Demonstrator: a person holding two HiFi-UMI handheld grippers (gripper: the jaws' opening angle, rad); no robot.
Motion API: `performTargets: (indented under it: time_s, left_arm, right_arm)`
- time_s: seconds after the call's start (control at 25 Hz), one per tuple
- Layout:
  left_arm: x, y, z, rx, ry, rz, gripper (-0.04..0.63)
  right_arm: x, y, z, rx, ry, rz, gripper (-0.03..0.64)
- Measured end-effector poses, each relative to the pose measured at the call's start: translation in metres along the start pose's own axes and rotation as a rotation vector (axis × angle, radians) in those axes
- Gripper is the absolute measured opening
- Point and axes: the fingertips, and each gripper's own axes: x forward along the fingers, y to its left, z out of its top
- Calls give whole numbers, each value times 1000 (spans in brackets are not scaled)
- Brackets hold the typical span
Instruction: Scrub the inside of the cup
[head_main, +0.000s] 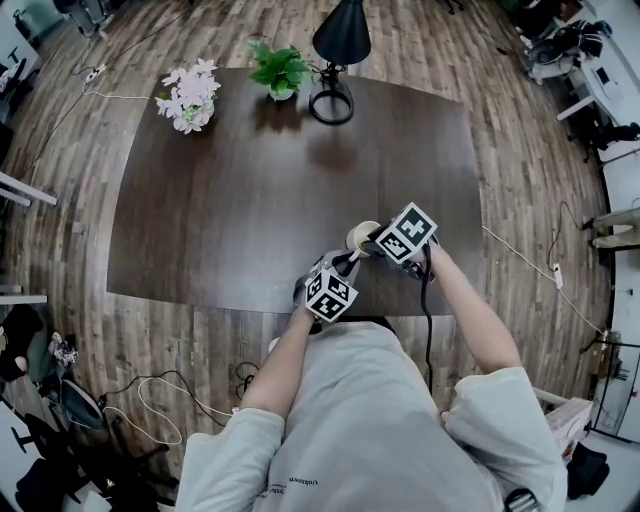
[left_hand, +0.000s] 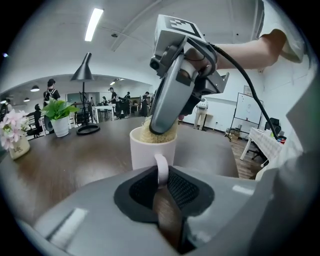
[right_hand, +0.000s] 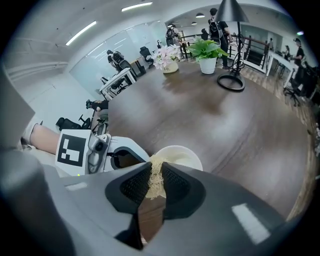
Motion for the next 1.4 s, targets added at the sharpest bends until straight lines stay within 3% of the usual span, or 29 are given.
performTargets:
  time_s: [0.32, 0.64, 0.84, 1.4]
  left_arm:
    - [2, -3, 6, 16, 7, -38, 54]
    - [7, -19, 8, 53, 4, -129, 38]
    - [5, -13, 6, 40, 4, -117, 37]
    - [-3, -2, -2, 4, -4, -68, 38]
  right_arm:
    - [9, -3, 6, -11, 58, 6, 86]
    - [7, -9, 32, 28, -19, 16, 87]
    - [-2, -22, 41, 29, -57, -35, 87]
    - [-30, -28, 35, 72, -132, -53, 89]
